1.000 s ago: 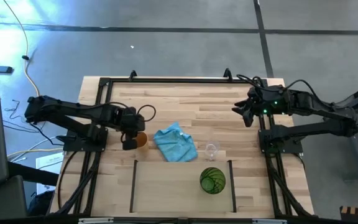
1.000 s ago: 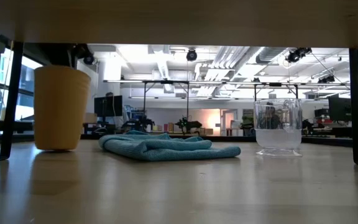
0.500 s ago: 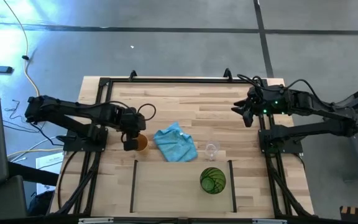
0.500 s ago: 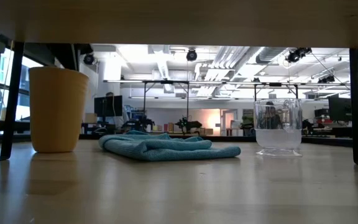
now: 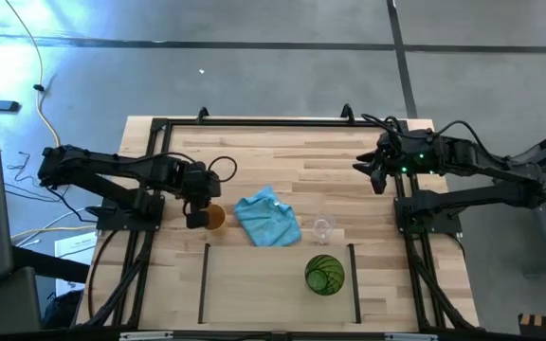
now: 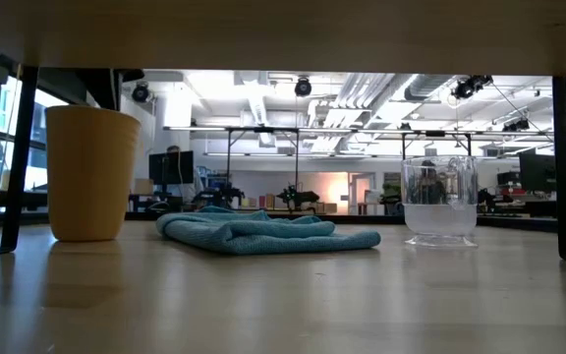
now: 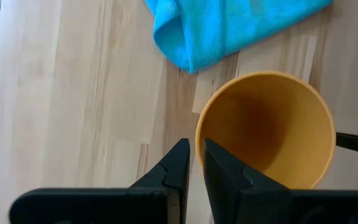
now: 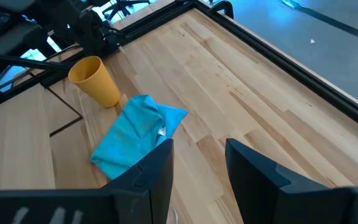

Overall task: Stack small to large cups/mugs on shelf
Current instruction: Put the yellow cup on the shelf

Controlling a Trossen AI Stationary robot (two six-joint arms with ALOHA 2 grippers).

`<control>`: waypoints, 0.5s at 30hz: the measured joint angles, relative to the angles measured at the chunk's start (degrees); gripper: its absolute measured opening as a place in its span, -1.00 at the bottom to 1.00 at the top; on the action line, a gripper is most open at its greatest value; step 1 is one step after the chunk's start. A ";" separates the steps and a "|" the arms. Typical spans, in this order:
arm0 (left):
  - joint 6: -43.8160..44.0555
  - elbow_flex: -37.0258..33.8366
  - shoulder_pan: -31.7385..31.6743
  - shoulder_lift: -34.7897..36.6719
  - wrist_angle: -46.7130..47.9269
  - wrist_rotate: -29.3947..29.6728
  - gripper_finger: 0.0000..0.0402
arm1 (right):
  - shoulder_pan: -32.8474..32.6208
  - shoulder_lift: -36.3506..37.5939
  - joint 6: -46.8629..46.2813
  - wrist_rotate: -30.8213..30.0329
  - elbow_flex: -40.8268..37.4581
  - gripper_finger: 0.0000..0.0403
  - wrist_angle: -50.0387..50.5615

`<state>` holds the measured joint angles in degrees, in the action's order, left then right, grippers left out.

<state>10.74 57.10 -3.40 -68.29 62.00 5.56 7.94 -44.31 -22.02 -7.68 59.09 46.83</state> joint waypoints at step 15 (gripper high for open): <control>1.90 0.00 0.01 0.00 -0.01 -1.14 -0.38 | 0.00 0.00 0.14 0.00 0.00 -0.32 -0.03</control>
<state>12.64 57.10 -3.39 -68.29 61.98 4.43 7.94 -44.31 -21.88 -7.68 59.09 46.80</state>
